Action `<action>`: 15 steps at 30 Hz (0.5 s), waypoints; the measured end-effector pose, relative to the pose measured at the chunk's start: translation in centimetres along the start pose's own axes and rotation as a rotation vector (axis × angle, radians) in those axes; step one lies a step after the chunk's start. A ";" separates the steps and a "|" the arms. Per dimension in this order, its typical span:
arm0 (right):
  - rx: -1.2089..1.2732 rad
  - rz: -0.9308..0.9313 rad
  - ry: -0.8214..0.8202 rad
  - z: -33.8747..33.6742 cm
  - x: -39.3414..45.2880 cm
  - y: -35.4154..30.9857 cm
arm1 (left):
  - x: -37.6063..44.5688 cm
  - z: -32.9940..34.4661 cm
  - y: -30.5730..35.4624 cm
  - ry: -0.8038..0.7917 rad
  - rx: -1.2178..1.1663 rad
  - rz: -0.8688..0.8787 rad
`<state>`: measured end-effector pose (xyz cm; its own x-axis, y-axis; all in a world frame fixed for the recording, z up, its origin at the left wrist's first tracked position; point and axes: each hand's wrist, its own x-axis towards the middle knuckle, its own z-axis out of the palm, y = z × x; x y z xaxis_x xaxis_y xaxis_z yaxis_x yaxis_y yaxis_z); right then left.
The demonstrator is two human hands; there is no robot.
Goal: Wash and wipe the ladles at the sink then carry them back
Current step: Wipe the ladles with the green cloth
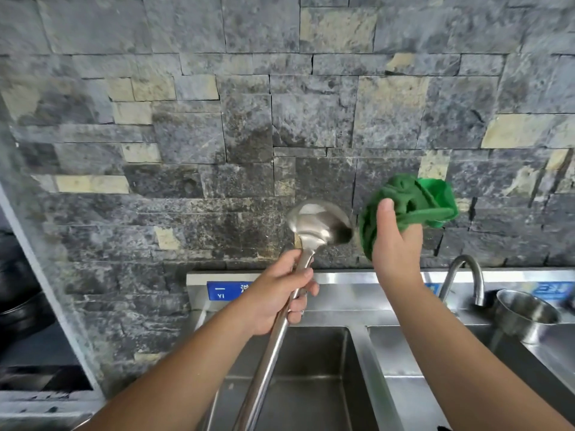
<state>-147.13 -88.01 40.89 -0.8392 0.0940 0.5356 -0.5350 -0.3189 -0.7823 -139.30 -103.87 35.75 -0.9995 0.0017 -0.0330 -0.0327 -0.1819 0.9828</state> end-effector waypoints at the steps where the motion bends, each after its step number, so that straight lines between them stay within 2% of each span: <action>1: -0.117 -0.142 -0.014 0.0 0.4 -0.2 | 0.0 0.2 0.0 -0.013 0.042 0.014; 4: -0.694 -0.551 -0.111 0.2 0.9 0.2 | -0.1 1.5 0.3 -0.016 0.171 0.074; 7: -1.192 -0.876 -0.334 1.1 -1.1 0.6 | 0.1 2.5 0.1 0.127 0.407 0.124; 8: -1.280 -0.904 -0.412 1.4 -1.7 0.6 | 0.0 2.7 0.1 0.169 0.476 0.129; 10: -1.356 -0.830 -0.506 2.0 -1.7 0.2 | -0.1 2.7 0.1 0.182 0.564 0.162; 15: -1.413 -0.751 -0.489 4.0 -0.2 -1.3 | -0.6 2.8 1.8 0.233 0.732 0.356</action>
<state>-145.84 -91.43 43.05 -0.4116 -0.5484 0.7279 -0.6664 0.7259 0.1701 -138.76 -101.40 38.05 -0.9270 -0.1523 0.3427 0.2086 0.5499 0.8088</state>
